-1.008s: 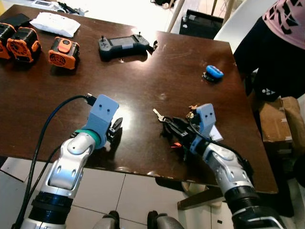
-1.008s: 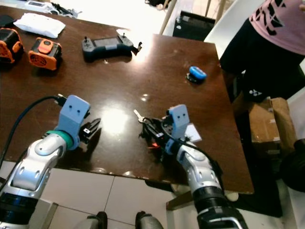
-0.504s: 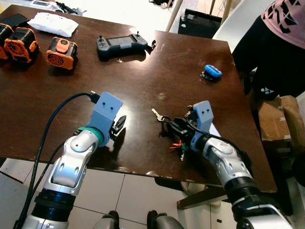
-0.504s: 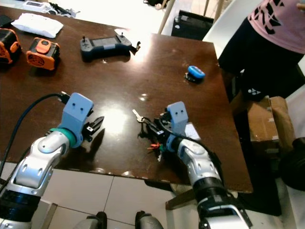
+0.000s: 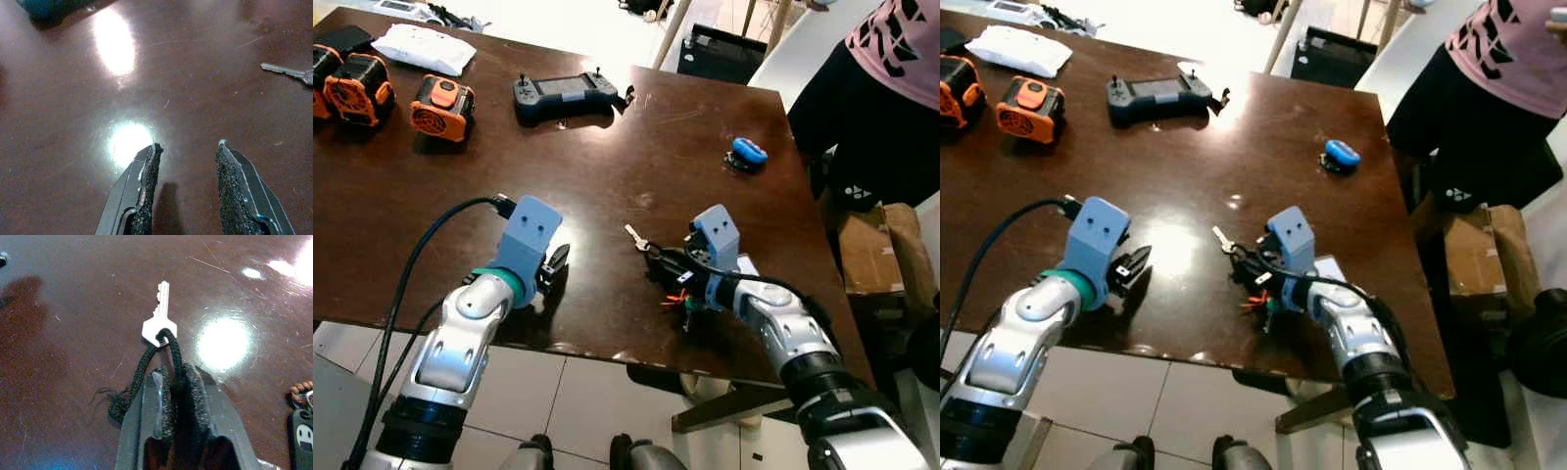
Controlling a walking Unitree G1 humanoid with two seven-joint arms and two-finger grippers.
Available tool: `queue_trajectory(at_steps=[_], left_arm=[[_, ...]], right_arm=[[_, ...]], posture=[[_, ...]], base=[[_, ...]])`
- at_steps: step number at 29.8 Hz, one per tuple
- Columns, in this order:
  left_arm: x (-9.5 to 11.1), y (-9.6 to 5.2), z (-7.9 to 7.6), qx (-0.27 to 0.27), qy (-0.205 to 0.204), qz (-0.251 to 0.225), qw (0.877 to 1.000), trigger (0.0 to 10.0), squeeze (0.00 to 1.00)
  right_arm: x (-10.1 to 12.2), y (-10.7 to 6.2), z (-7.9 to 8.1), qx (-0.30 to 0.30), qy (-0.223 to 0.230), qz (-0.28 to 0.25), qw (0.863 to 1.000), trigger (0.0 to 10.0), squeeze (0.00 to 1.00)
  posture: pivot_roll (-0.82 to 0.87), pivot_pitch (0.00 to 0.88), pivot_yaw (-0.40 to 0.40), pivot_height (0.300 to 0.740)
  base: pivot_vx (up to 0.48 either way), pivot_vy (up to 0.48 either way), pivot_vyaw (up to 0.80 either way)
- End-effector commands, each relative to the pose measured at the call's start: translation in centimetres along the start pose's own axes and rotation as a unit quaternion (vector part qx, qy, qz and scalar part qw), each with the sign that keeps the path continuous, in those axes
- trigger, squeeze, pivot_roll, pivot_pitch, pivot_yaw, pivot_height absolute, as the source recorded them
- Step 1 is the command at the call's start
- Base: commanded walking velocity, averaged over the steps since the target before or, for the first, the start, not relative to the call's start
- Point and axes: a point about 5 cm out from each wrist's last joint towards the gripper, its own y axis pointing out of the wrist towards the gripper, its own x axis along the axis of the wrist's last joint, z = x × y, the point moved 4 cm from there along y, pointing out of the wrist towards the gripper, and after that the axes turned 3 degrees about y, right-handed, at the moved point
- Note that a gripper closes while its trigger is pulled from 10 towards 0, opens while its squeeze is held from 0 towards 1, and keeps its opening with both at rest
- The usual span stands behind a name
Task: Hang keys on a hook
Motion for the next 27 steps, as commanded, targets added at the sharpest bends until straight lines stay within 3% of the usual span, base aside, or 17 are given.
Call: queue_trajectory(at_steps=[1, 6, 9, 10, 11, 12, 14, 15, 16, 18, 20, 21, 22, 24, 27], left_arm=[[-0.3, -0.1, -0.7, -0.009, -0.006, 0.006, 1.000, 10.0, 0.00], [-0.2, 0.0, -0.7, -0.011, -0.005, 0.006, 1.000, 10.0, 0.00], [-0.1, 0.2, -0.7, -0.015, -0.003, 0.006, 1.000, 10.0, 0.00], [-0.1, 0.2, -0.7, -0.015, -0.003, 0.006, 1.000, 10.0, 0.00], [-0.1, 0.2, -0.7, -0.015, -0.002, 0.006, 1.000, 10.0, 0.00], [-0.1, 0.2, -0.7, -0.015, -0.002, 0.006, 1.000, 10.0, 0.00], [0.0, 0.4, -0.9, -0.015, -0.003, 0.005, 1.000, 10.0, 0.00], [0.0, 0.4, -0.9, -0.015, -0.003, 0.005, 1.000, 10.0, 0.00], [0.0, 0.4, -0.9, -0.014, -0.004, 0.005, 1.000, 10.0, 0.00], [0.0, 0.4, -0.9, -0.014, -0.004, 0.005, 1.000, 10.0, 0.00], [-0.1, 0.4, -1.2, -0.010, -0.009, 0.006, 1.000, 10.0, 0.00], [-0.2, 0.4, -1.3, -0.008, -0.011, 0.006, 1.000, 10.0, 0.00], [-0.2, 0.4, -1.3, -0.008, -0.011, 0.006, 1.000, 10.0, 0.00], [-0.3, 0.3, -1.5, -0.005, -0.014, 0.007, 1.000, 10.0, 0.00], [-0.5, 0.3, -1.6, -0.002, -0.017, 0.009, 1.000, 10.0, 0.00]], right_arm=[[-6.8, -1.4, -0.2, -0.030, 0.068, 0.106, 0.992, 0.0, 0.00], [-6.4, -1.1, -0.2, -0.038, 0.100, 0.086, 0.990, 0.0, 0.00], [-2.8, -0.1, 0.4, -0.011, 0.195, -0.009, 0.981, 0.0, 0.00], [-2.8, -0.1, 0.4, -0.011, 0.195, -0.009, 0.981, 0.0, 0.00], [-0.4, 0.1, 0.6, 0.011, 0.221, -0.066, 0.973, 0.0, 0.00], [-0.4, 0.1, 0.6, 0.011, 0.221, -0.066, 0.973, 0.0, 0.00], [7.0, -1.0, 0.9, 0.065, 0.235, -0.229, 0.942, 0.0, 0.00], [7.0, -1.0, 0.9, 0.065, 0.235, -0.229, 0.942, 0.0, 0.00], [10.4, -2.4, 1.1, 0.086, 0.230, -0.306, 0.920, 0.0, 0.00], [10.4, -2.4, 1.1, 0.086, 0.230, -0.306, 0.920, 0.0, 0.00], [15.6, -5.5, 1.2, 0.081, 0.198, -0.420, 0.882, 0.0, 0.00], [16.9, -6.6, 1.1, 0.068, 0.187, -0.451, 0.870, 0.0, 0.00], [16.9, -6.6, 1.1, 0.068, 0.187, -0.451, 0.870, 0.0, 0.00], [18.2, -8.2, 1.1, 0.049, 0.187, -0.485, 0.853, 10.0, 0.00], [18.7, -9.4, 1.2, 0.040, 0.189, -0.504, 0.842, 10.0, 0.00]], posture=[[-0.09, 0.185, -0.085, 0.740], [-0.10, 0.186, -0.068, 0.740], [-0.10, 0.184, -0.055, 0.740], [-0.10, 0.184, -0.055, 0.740], [-0.10, 0.183, -0.050, 0.740], [-0.10, 0.183, -0.050, 0.740], [-0.10, 0.179, -0.047, 0.740], [-0.10, 0.179, -0.047, 0.740], [-0.11, 0.178, -0.047, 0.740], [-0.11, 0.178, -0.047, 0.740], [-0.12, 0.174, -0.052, 0.740], [-0.12, 0.173, -0.053, 0.740], [-0.12, 0.173, -0.053, 0.740], [-0.12, 0.171, -0.059, 0.740], [-0.13, 0.170, -0.059, 0.740]], base=[[0.000, 0.000, 0.00], [0.000, 0.000, 0.00], [0.000, 0.000, 0.00], [0.000, 0.000, 0.00], [0.000, 0.000, 0.00], [0.000, 0.000, 0.00], [0.000, 0.000, 0.00], [0.000, 0.000, 0.00], [0.000, 0.000, 0.00], [0.000, 0.000, 0.00], [0.000, 0.000, 0.00], [0.000, 0.000, 0.00], [0.000, 0.000, 0.00], [0.000, 0.000, 0.00], [0.000, 0.000, 0.00]])
